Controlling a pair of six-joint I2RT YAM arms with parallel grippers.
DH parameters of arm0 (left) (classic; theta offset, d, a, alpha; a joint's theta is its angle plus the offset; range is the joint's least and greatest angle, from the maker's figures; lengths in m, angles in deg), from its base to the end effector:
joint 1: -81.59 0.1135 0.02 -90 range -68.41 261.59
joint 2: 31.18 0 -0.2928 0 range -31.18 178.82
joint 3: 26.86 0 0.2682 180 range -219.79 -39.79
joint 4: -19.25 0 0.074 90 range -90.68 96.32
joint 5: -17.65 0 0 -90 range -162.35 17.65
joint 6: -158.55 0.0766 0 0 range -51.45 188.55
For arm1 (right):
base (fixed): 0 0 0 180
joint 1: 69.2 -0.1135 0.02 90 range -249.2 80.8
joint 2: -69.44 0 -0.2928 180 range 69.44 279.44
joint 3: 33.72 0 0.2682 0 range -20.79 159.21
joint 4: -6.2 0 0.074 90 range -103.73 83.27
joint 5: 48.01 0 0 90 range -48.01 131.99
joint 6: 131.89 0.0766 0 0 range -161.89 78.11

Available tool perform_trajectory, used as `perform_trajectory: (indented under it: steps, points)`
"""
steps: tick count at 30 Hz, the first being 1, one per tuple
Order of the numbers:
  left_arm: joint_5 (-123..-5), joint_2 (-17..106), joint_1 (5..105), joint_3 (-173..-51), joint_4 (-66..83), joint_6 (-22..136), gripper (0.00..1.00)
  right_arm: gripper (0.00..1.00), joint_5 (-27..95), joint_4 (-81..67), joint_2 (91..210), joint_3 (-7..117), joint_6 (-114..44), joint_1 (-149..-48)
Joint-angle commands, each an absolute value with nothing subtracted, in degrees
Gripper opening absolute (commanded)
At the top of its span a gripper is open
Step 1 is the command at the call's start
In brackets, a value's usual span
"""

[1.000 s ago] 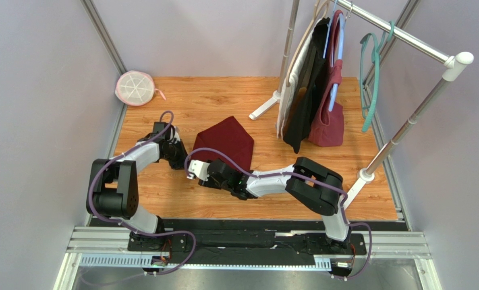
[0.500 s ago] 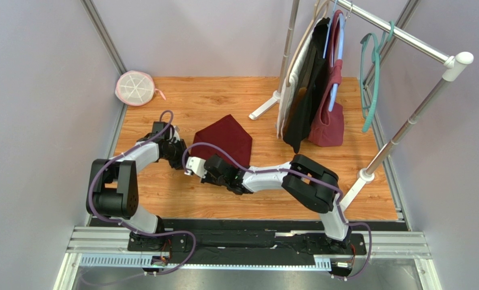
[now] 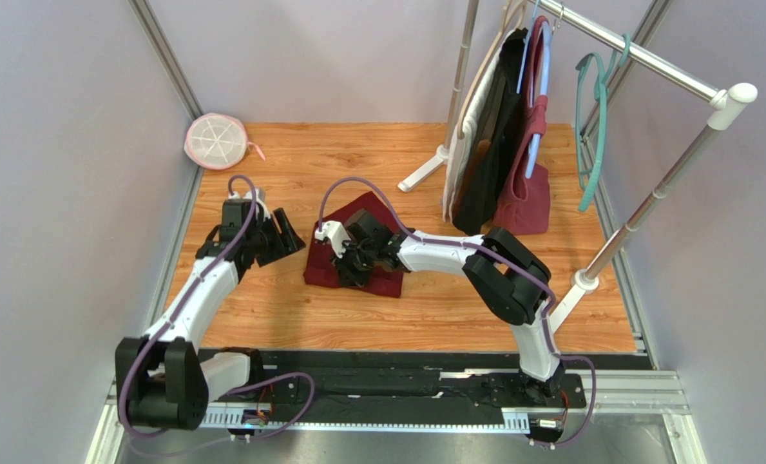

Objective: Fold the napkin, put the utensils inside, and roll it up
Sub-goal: Roll the napkin with the utensil

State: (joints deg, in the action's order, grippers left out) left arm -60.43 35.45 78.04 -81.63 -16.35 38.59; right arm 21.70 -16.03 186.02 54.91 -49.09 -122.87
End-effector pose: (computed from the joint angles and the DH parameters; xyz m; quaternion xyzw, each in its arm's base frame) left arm 0.2655 -0.0323 0.2174 -0.1751 0.9109 -0.1967 0.3176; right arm 0.2638 0.4035 0.1376 -0.5206 0.7676 0.2844 0.2427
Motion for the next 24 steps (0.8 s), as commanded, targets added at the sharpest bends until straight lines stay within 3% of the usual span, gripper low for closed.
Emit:
perform_trajectory:
  steps: [1, 6, 18, 24]
  points:
    - [-59.89, 30.0, 78.34, -75.4, -12.94, 37.61, 0.69, 0.0, 7.46, -31.68, 191.07, 58.83, -42.24, -119.31]
    - [-52.58, 26.75, 77.2, -70.38, -4.76, 37.52, 0.69, 0.0, 1.49, -36.42, 195.64, 64.46, -39.08, -116.85]
    - [-56.71, 28.41, 70.78, -67.56, 4.38, 38.49, 0.69, 0.0, -10.47, -37.57, 206.46, 68.68, -32.31, -111.66]
    - [-52.32, 30.6, 70.43, -67.74, 10.27, 38.49, 0.7, 0.0, -13.47, -37.84, 209.89, 70.35, -29.86, -109.46]
